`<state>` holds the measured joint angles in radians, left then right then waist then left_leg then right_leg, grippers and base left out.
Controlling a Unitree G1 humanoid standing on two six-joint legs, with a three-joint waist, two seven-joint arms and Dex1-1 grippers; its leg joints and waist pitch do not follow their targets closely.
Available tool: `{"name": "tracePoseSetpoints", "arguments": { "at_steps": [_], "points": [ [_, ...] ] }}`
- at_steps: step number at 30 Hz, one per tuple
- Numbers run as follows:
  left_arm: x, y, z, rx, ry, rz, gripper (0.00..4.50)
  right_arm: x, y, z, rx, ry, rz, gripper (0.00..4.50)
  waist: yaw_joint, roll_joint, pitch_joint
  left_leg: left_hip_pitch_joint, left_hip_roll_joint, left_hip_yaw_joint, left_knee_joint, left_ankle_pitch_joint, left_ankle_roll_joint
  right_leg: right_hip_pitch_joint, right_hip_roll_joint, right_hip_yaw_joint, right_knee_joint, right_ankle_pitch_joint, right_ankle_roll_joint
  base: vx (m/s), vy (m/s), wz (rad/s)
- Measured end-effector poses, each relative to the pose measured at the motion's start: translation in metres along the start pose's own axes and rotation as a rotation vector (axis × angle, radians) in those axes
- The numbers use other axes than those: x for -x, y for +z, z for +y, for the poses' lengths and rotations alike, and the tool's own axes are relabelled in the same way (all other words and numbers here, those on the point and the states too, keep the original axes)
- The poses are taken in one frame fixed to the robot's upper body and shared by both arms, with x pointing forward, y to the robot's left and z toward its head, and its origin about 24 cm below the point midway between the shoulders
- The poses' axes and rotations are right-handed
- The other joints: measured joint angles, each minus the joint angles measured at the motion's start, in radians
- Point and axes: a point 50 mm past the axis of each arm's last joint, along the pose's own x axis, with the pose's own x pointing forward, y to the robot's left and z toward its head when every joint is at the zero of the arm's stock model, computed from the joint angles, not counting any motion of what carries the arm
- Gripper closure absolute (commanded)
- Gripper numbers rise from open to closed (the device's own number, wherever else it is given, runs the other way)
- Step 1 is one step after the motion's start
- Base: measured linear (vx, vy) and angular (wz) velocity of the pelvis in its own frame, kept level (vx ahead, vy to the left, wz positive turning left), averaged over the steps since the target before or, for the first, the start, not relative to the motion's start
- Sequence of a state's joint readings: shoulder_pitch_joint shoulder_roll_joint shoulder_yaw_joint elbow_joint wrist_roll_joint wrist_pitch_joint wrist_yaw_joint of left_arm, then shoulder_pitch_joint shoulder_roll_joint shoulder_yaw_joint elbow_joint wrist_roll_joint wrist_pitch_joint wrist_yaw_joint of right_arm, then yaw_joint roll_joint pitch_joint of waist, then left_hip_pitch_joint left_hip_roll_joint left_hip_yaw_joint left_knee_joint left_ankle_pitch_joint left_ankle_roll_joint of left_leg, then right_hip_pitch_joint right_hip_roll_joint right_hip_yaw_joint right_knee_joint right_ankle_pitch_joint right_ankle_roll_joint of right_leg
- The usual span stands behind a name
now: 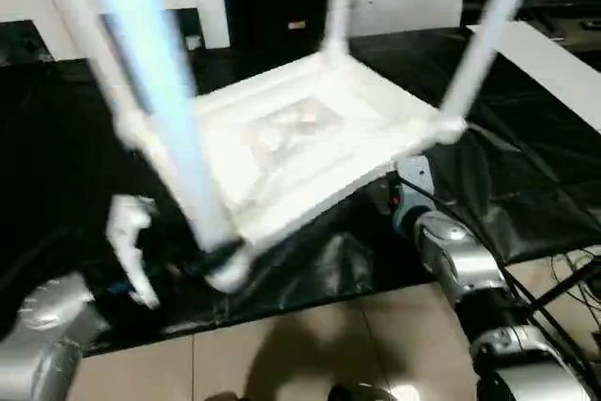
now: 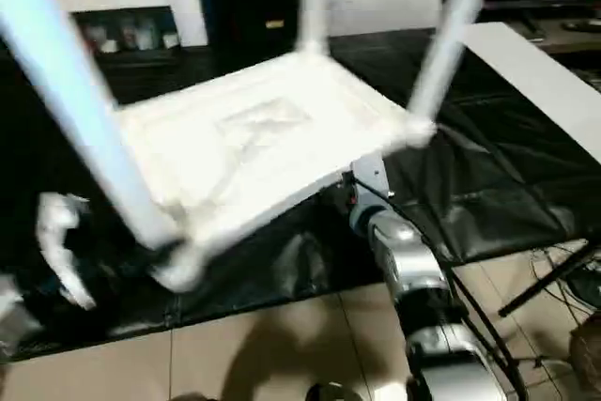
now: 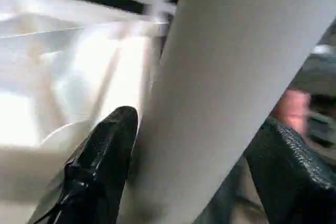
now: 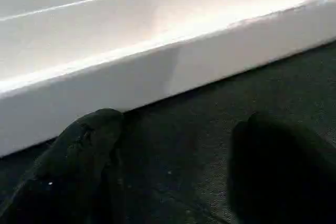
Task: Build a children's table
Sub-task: Rotate table base
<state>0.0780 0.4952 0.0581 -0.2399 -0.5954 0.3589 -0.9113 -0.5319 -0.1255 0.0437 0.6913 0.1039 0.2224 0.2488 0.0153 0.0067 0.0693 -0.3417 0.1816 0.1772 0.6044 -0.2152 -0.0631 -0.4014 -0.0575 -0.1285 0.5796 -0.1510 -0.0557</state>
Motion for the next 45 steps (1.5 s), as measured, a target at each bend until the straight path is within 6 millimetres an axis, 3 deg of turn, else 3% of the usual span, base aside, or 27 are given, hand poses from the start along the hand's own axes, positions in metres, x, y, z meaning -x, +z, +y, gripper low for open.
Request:
{"name": "tracePoseSetpoints", "arguments": {
  "at_steps": [9, 16, 20, 24, 26, 32, 37, 41, 45],
  "points": [
    [-0.055, 0.01, -0.027, 0.021, -0.166, -0.111, 1.15, -0.014, 0.007, 0.034, 0.032, 0.094, -0.018, 0.0, -0.037, -0.019, 0.0, -0.001, 0.0, 0.0, 0.0, 0.0, 0.0, -0.001, 0.001, 0.001, 0.0, 0.001, -0.001, 0.0, 0.0, 0.0],
    [-0.09, 0.014, -0.04, -0.015, -0.215, -0.136, 1.15, -0.023, 0.017, 0.057, 0.048, 0.151, -0.053, 0.0, -0.034, -0.021, -0.001, -0.005, 0.001, 0.0, -0.001, -0.001, 0.001, -0.004, 0.001, 0.001, 0.0, 0.001, -0.002, 0.0, 0.0, 0.0],
    [-0.104, 0.015, -0.036, -0.063, -0.188, -0.13, 1.15, -0.026, 0.023, 0.069, 0.052, 0.18, -0.075, 0.0, -0.032, -0.022, -0.001, -0.006, 0.001, 0.0, 0.0, -0.001, 0.001, -0.004, 0.001, 0.001, 0.0, 0.001, -0.002, 0.0, 0.0, 0.0],
    [-0.114, 0.017, -0.022, -0.141, -0.092, -0.116, 1.15, -0.026, 0.024, 0.067, 0.055, 0.164, -0.094, 0.0, -0.018, -0.022, -0.001, -0.006, 0.001, 0.0, 0.0, 0.0, 0.0, -0.004, 0.001, 0.001, 0.001, 0.002, -0.003, 0.0, 0.0, 0.0],
    [-0.113, 0.02, -0.017, -0.164, -0.06, -0.12, 1.15, -0.025, 0.024, 0.058, 0.041, 0.117, -0.1, 0.0, -0.01, -0.022, -0.001, -0.006, 0.001, 0.0, 0.0, 0.0, 0.0, -0.004, 0.001, 0.001, 0.001, 0.002, -0.002, 0.0, 0.0, 0.0],
    [-0.097, 0.02, -0.004, -0.215, 0.032, -0.089, 1.15, -0.008, 0.009, 0.004, 0.002, -0.011, -0.115, 0.0, -0.006, -0.023, -0.002, -0.005, 0.0, 0.0, 0.001, 0.0, 0.001, -0.004, 0.001, 0.001, 0.003, 0.002, -0.003, 0.0, 0.0, 0.0],
    [-0.068, -0.006, -0.005, -0.183, 0.03, 0.03, 1.32, 0.016, -0.001, -0.02, 0.023, -0.018, -0.137, 0.0, -0.009, -0.022, -0.001, -0.005, 0.001, 0.0, 0.002, 0.0, 0.001, -0.004, 0.001, 0.001, 0.004, 0.002, -0.002, 0.0, 0.0, 0.0],
    [-0.056, -0.009, -0.003, -0.206, -0.004, 0.095, 1.55, 0.031, 0.014, -0.017, 0.059, 0.064, -0.207, 0.0, -0.007, -0.021, -0.001, -0.005, 0.001, -0.001, 0.004, 0.0, 0.001, -0.003, 0.001, 0.001, 0.003, 0.002, -0.002, 0.0, 0.0, 0.0],
    [-0.04, -0.011, 0.009, -0.265, -0.023, 0.217, 1.92, 0.056, 0.012, -0.008, 0.094, 0.251, -0.194, 0.0, 0.003, -0.019, -0.002, 0.002, 0.0, -0.002, 0.003, 0.0, 0.001, 0.001, 0.001, 0.001, -0.001, 0.001, 0.0, 0.0, 0.0, 0.0]
  ]
}}
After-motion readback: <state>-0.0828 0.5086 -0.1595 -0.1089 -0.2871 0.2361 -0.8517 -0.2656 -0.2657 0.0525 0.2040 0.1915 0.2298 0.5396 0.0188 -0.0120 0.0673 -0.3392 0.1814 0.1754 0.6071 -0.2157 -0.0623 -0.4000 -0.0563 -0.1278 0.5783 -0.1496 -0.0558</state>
